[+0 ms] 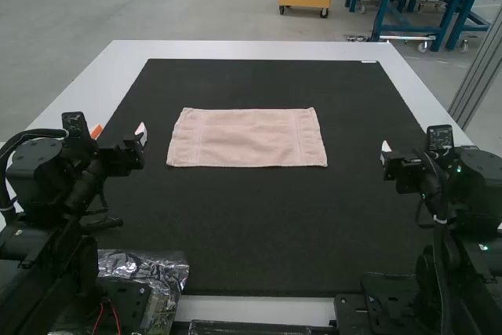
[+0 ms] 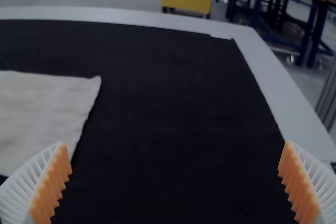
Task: Fold the towel.
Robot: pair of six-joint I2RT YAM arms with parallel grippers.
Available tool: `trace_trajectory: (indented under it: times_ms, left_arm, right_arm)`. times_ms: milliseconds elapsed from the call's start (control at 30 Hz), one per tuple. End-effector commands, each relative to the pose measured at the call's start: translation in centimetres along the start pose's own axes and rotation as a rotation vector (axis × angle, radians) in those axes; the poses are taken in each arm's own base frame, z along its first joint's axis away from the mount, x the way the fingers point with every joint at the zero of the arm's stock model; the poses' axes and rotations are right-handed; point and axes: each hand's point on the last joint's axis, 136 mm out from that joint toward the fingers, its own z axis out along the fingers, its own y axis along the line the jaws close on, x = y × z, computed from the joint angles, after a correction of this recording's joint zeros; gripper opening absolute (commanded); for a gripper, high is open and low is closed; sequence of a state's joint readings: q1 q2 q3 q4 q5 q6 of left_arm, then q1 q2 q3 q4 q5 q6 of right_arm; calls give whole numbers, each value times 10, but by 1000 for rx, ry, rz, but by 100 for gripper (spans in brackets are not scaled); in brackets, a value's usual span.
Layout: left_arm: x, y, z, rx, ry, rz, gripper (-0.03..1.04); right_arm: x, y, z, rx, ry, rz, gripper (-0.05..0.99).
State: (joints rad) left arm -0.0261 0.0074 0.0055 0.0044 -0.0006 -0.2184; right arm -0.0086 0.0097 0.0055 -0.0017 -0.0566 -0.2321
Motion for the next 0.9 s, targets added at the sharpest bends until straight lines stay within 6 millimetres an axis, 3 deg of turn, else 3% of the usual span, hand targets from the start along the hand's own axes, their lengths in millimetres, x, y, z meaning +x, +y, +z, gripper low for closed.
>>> trace_trajectory:
  times_ms: [0,767,867]
  left_arm:
    - [-1,3,0,-14,-9,-6,97]
    - [-1,4,0,-17,-9,4,97]
    - [-13,10,-1,-57,-59,57,97]
  right_arm:
    - [5,7,0,-40,11,-4,91]
    - [4,7,0,-41,9,-2,91]
    - [-5,5,0,-31,-26,-7,91]
